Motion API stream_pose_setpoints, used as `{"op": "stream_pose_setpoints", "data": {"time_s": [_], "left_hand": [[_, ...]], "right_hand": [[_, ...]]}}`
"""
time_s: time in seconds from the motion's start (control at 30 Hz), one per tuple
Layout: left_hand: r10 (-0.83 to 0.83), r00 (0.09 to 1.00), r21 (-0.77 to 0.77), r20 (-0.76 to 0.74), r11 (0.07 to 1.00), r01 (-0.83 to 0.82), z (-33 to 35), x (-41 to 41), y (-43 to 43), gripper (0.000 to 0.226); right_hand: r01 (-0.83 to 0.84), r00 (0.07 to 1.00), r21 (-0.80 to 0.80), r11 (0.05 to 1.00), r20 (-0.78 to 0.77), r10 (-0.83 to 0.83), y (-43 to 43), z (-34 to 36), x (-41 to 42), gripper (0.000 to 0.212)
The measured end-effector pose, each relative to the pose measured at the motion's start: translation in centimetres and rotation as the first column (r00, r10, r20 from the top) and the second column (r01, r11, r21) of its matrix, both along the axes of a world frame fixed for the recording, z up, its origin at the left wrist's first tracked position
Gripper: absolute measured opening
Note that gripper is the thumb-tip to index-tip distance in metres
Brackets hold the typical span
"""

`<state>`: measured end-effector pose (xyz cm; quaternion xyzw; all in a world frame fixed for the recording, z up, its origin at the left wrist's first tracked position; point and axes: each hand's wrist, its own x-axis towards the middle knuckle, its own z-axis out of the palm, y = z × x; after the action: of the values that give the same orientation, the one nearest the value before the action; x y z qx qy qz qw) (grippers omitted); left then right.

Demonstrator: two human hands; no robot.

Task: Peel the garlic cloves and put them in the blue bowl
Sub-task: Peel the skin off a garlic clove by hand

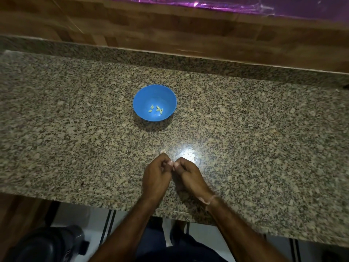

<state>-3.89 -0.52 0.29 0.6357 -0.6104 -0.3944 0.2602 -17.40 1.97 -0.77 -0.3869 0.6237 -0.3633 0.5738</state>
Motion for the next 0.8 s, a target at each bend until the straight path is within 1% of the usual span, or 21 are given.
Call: {"op": "stream_pose_setpoints", "data": {"time_s": [0.07, 0.1, 0.17, 0.23, 0.27, 0.3, 0.33, 0.37, 0.4, 0.43, 0.47, 0.5, 0.53, 0.57, 0.6, 0.63, 0.67, 0.7, 0.73, 0.77, 0.8], "left_hand": [[-0.028, 0.999, 0.011, 0.014, 1.0, 0.028, 0.4, 0.1, -0.1, 0.022], [-0.04, 0.999, 0.035, -0.01, 0.999, 0.04, 0.5, 0.1, -0.2, 0.024], [-0.015, 0.989, 0.141, -0.144, 0.989, 0.036, 0.5, 0.2, -0.5, 0.026], [0.074, 0.946, 0.321, -0.317, 0.947, 0.033, 0.4, 0.2, -0.9, 0.026], [0.106, 0.923, 0.387, -0.37, 0.921, 0.05, 0.6, 0.1, -0.9, 0.026], [0.118, 0.911, 0.412, -0.396, 0.909, 0.062, 0.8, 0.1, -0.9, 0.027], [0.083, 0.924, 0.362, -0.374, 0.93, 0.063, 0.9, 0.1, -0.7, 0.028], [0.016, 0.952, 0.25, -0.304, 0.966, 0.063, 0.8, 0.2, -0.5, 0.027], [-0.055, 0.982, 0.122, -0.183, 0.989, 0.079, 0.7, 0.3, 0.0, 0.026], [-0.102, 0.991, 0.043, -0.091, 0.993, 0.106, 0.7, 0.4, 0.4, 0.025], [-0.112, 0.992, 0.03, -0.052, 0.993, 0.114, 0.7, 0.4, 0.6, 0.025], [-0.111, 0.991, 0.076, -0.072, 0.99, 0.116, 0.5, 0.3, 0.5, 0.026], [-0.093, 0.986, 0.171, -0.141, 0.978, 0.117, 0.3, 0.3, 0.3, 0.028], [-0.027, 0.97, 0.317, -0.241, 0.943, 0.105, 0.3, 0.3, 0.1, 0.028], [0.037, 0.958, 0.441, -0.284, 0.892, 0.096, 0.6, 0.2, -0.1, 0.028], [0.064, 0.955, 0.483, -0.288, 0.871, 0.087, 0.9, 0.0, 0.0, 0.027], [0.033, 0.968, 0.422, -0.249, 0.903, 0.078, 0.9, -0.2, 0.2, 0.026], [0.001, 0.98, 0.302, -0.197, 0.951, 0.06, 0.6, -0.3, 0.4, 0.025], [-0.037, 0.994, 0.14, -0.099, 0.989, 0.05, 0.1, -0.3, 0.8, 0.025], [-0.059, 0.997, 0.039, -0.041, 0.997, 0.061, -0.5, -0.2, 1.1, 0.025], [-0.063, 0.997, 0.031, -0.043, 0.997, 0.065, -0.6, -0.3, 1.3, 0.024]], "right_hand": [[0.004, 1.0, 0.001, 1.0, 0.018, -0.004, 0.1, 0.3, 0.2, 0.029], [-0.006, 1.0, -0.032, 0.999, -0.016, 0.006, 0.1, 0.6, 0.2, 0.028], [-0.068, 0.985, -0.15, 0.986, -0.17, 0.042, 0.1, 1.1, 0.1, 0.026], [-0.146, 0.936, -0.26, 0.955, -0.35, 0.047, -0.1, 1.2, -0.1, 0.025], [-0.168, 0.919, -0.282, 0.944, -0.391, 0.047, -0.2, 1.4, -0.3, 0.026], [-0.172, 0.918, -0.267, 0.948, -0.391, 0.057, -0.3, 1.3, -0.4, 0.026], [-0.158, 0.936, -0.223, 0.962, -0.344, 0.074, -0.4, 1.2, -0.5, 0.027], [-0.125, 0.968, -0.134, 0.983, -0.236, 0.091, -0.6, 1.1, -0.5, 0.029], [-0.099, 0.991, -0.016, 0.995, -0.093, 0.097, -0.7, 1.1, -0.5, 0.031], [-0.09, 0.996, 0.092, 0.992, -0.008, 0.091, -0.7, 1.3, -0.4, 0.033], [-0.093, 0.996, 0.128, 0.987, 0.014, 0.092, -0.5, 1.3, -0.4, 0.033], [-0.1, 0.994, 0.078, 0.992, -0.038, 0.103, -0.2, 1.1, -0.3, 0.033], [-0.123, 0.978, -0.031, 0.992, -0.172, 0.116, 0.1, 0.9, -0.3, 0.031], [-0.152, 0.938, -0.125, 0.98, -0.33, 0.103, 0.5, 0.8, -0.4, 0.029], [-0.196, 0.892, -0.208, 0.958, -0.443, 0.087, 0.8, 1.0, -0.5, 0.027], [-0.208, 0.881, -0.233, 0.95, -0.467, 0.078, 0.9, 1.0, -0.5, 0.026], [-0.197, 0.902, -0.222, 0.955, -0.422, 0.088, 0.9, 1.1, -0.4, 0.027], [-0.176, 0.939, -0.163, 0.971, -0.323, 0.116, 0.6, 1.1, -0.3, 0.03], [-0.135, 0.977, -0.081, 0.987, -0.175, 0.12, 0.2, 1.4, -0.2, 0.032], [-0.087, 0.996, 0.044, 0.995, -0.032, 0.089, -0.1, 1.9, 0.0, 0.034], [-0.065, 0.998, 0.067, 0.996, 0.006, 0.064, 0.0, 2.0, 0.1, 0.034]]}}
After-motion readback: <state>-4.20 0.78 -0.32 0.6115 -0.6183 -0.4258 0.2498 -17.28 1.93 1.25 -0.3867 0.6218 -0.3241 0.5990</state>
